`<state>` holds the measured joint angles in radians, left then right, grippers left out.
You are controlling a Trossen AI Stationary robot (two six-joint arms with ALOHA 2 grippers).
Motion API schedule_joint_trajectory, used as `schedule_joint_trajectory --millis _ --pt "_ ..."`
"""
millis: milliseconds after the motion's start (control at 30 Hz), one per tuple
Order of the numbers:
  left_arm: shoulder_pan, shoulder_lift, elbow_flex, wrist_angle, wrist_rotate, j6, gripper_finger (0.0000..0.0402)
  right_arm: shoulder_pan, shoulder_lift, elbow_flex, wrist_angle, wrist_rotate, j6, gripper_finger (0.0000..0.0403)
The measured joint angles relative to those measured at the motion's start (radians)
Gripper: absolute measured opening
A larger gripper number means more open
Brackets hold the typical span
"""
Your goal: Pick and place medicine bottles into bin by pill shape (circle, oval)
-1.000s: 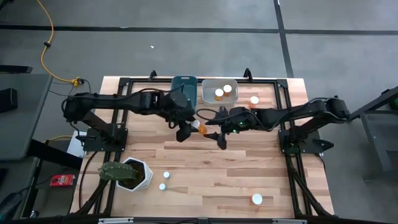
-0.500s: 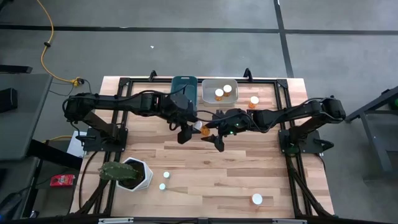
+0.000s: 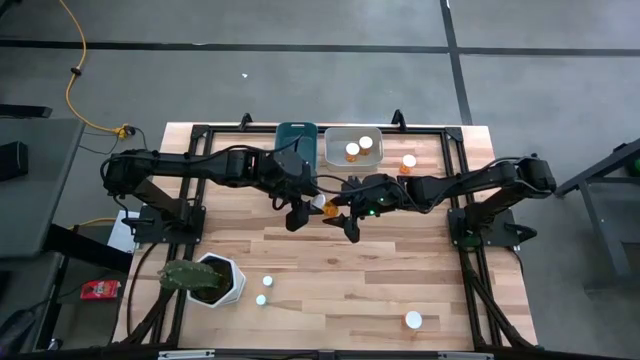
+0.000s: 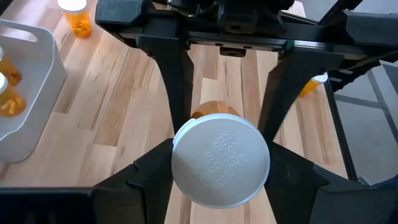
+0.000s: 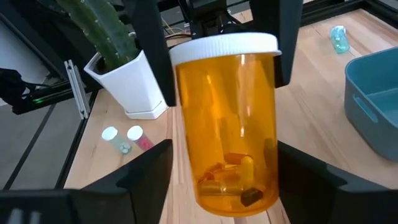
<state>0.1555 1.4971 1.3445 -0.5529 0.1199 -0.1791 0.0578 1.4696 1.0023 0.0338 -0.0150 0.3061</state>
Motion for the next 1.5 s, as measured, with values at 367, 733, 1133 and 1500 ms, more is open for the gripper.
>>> schedule_joint_trajectory --millis 367,733,1133,1500 --pt "0.0 0.0 0.0 0.002 0.005 0.0 0.0195 0.0 0.0 0.0 0.0 0.002 -0.007 0.0167" --pt "0.0 0.0 0.0 0.005 0.018 0.0 0.0207 0.0 -0.001 0.0 0.0 0.001 -0.008 0.018" --pt "0.002 -0.011 -0.001 0.005 0.025 0.0 0.0253 0.0 -0.001 -0.001 0.001 -0.002 -0.017 0.0181" --pt "0.016 -0.07 -0.001 -0.021 0.036 0.015 0.0255 -0.005 -0.04 -0.002 -0.006 0.026 -0.06 0.0181"
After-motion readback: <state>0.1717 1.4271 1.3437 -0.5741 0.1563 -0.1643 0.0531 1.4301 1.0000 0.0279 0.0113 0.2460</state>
